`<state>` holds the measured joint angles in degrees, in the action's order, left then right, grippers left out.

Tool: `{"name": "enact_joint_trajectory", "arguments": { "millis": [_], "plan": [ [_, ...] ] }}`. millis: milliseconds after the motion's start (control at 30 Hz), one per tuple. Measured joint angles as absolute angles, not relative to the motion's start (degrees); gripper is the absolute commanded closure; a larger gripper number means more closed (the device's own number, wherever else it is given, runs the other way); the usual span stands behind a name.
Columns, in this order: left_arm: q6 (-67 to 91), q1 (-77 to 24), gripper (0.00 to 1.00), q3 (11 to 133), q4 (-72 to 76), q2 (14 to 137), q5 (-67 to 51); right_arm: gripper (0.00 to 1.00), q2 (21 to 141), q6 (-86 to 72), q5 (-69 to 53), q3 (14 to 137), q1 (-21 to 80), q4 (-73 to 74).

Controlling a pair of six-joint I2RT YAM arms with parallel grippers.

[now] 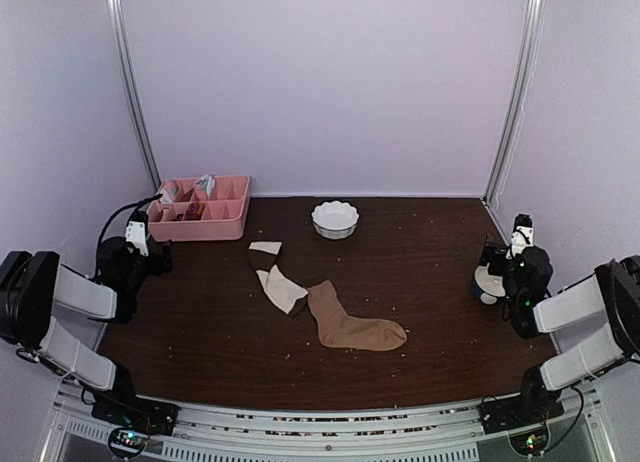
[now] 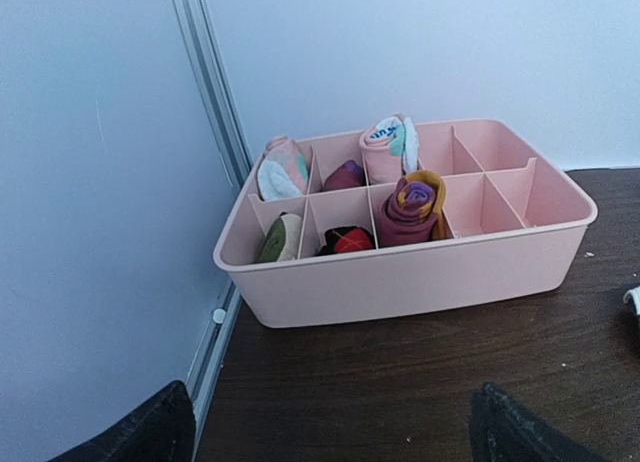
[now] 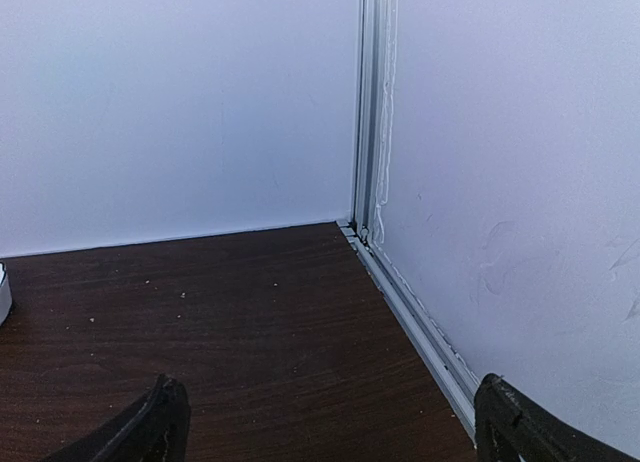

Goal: Roll the socks
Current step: Rotate the sock at the center of the board.

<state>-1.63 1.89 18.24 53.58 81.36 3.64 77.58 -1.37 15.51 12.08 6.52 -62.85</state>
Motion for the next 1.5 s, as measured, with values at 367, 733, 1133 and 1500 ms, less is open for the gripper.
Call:
{"name": "enact_joint_trajectory", "arguments": {
  "millis": [367,733,1133,1500],
  "plan": [
    [-1.63,1.89,0.02,18.24,53.58,81.36,3.66,0.00,77.58,-1.63,16.95,12.10,6.52,-62.85],
    [-4.01,1.91,0.02,34.41,29.08,77.73,1.76,0.00,66.22,-4.73,22.37,35.20,7.33,-30.89],
    [-15.97,1.96,0.03,54.28,-14.70,70.74,-12.47,0.00,56.12,-20.95,16.10,35.73,17.61,-9.54],
    [-25.69,-7.99,0.05,61.32,-33.32,71.64,-20.88,0.02,72.31,-37.10,26.46,39.64,58.98,11.11]
  ]
}}
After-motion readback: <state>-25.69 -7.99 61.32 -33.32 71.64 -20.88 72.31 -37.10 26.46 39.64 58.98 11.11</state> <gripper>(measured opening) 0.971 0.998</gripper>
